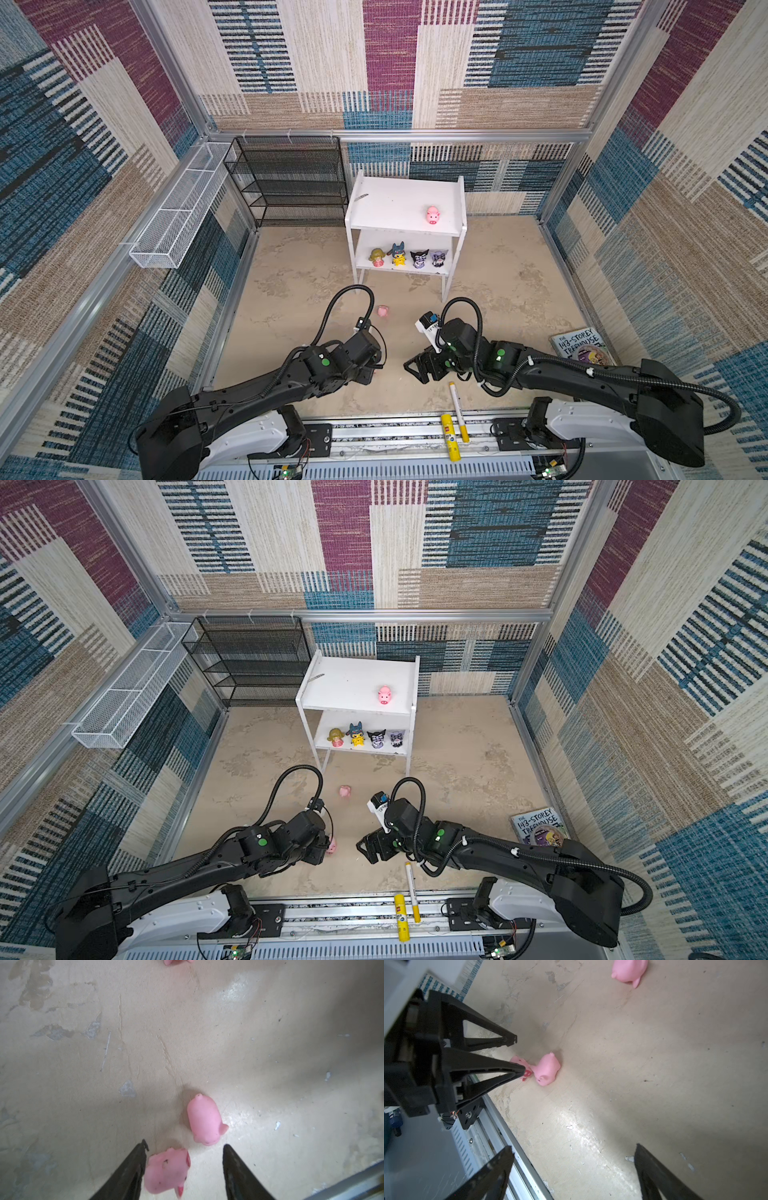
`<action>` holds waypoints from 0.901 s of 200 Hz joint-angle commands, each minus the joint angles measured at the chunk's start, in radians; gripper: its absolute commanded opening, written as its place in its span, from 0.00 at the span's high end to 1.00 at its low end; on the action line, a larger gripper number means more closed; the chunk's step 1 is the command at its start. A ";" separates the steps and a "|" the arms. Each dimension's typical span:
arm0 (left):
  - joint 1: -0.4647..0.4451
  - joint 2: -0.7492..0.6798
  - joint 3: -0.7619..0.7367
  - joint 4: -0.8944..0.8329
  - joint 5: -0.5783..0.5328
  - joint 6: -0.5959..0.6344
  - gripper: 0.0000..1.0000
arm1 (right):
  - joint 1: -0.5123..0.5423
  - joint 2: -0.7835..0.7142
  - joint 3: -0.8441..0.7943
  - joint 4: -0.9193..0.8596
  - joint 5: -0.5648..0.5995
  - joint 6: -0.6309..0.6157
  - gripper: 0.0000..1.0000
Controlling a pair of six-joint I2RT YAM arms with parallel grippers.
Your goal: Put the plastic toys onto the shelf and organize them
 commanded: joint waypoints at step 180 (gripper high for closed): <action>-0.036 0.287 0.092 0.066 0.016 -0.058 0.52 | 0.001 -0.094 -0.045 -0.018 0.075 0.015 0.07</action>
